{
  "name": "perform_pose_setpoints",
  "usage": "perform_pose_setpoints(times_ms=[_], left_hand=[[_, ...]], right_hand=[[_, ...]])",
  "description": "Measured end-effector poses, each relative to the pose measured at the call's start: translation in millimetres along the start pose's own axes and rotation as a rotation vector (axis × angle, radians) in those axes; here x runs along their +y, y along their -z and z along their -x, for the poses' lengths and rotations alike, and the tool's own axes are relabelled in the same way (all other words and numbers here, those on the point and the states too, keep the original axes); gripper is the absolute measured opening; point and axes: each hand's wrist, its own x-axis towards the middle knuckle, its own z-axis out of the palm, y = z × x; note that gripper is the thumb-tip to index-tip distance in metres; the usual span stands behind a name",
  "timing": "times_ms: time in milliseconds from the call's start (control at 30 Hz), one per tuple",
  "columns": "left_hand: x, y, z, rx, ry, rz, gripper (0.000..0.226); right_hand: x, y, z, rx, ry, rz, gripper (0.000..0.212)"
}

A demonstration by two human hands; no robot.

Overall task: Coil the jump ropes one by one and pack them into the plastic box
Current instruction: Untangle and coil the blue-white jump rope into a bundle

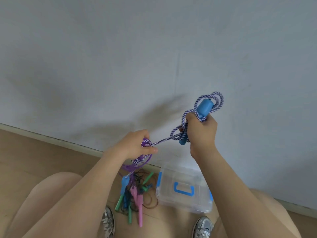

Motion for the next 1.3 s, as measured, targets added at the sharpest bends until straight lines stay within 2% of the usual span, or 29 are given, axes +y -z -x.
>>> perform_pose_setpoints(times_ms=[100,167,267,333,400,433,500,600,667,733,767,833,900,967,1100,1200,1300], left_hand=[[-2.1,1.6,-1.7,-0.131,-0.027,0.069,0.025],[-1.8,3.2,-3.3,-0.121,-0.020,0.093,0.024],[0.9,4.5,-3.5,0.021,0.023,0.111,0.027],[3.3,2.5,-3.1,0.095,0.035,0.059,0.025],[3.0,-2.2,-5.0,0.133,0.060,0.004,0.029],[2.0,-4.6,-6.0,0.154,0.092,-0.007,0.034],[1.2,-7.6,-6.1,0.212,0.152,0.022,0.042],[1.3,-6.3,-5.8,0.264,0.266,0.341,0.029],[-0.3,-5.2,-7.6,0.332,0.362,0.575,0.024],[-4.9,-3.8,-11.7,0.396,0.428,0.690,0.021],[-5.4,-3.9,-13.2,0.385,0.449,0.734,0.018],[-0.7,-2.3,-10.7,0.249,0.461,0.831,0.007],[3.5,-2.9,-7.3,0.111,0.444,0.839,0.036],[6.6,-5.2,-4.7,0.106,0.396,0.798,0.064],[11.9,-3.4,-2.2,0.166,0.289,0.882,0.069],[12.9,0.3,-0.9,0.103,0.203,0.964,0.081],[15.0,3.8,3.0,0.020,0.119,1.070,0.090]], right_hand=[[6.5,5.7,-9.1,-0.080,0.137,0.362,0.017],[9.1,11.5,-13.6,-0.202,0.170,0.641,0.016],[10.5,16.6,-9.1,-0.484,-0.025,1.014,0.017],[9.3,16.5,-2.7,-0.708,-0.238,1.052,0.013],[6.1,13.6,2.0,-0.875,-0.394,0.957,0.026],[4.6,12.3,2.5,-0.907,-0.414,0.924,0.034],[5.6,11.4,0.9,-0.912,-0.385,0.885,0.037],[8.1,12.5,-3.7,-0.853,-0.339,0.899,0.039],[10.8,14.7,-5.9,-0.793,-0.299,0.919,0.028],[13.2,16.5,-7.9,-0.758,-0.302,0.917,0.019],[14.6,16.8,-7.7,-0.753,-0.317,0.912,0.022],[18.7,16.5,-7.8,-0.715,-0.323,0.871,0.023],[22.2,15.3,-9.9,-0.634,-0.264,0.821,0.026],[26.0,14.6,-12.6,-0.601,-0.185,0.811,0.032],[35.5,10.2,-5.3,-0.713,-0.204,0.792,0.017],[41.9,5.2,3.7,-0.731,-0.267,0.730,0.018],[44.5,2.3,5.9,-0.691,-0.351,0.568,0.014]])
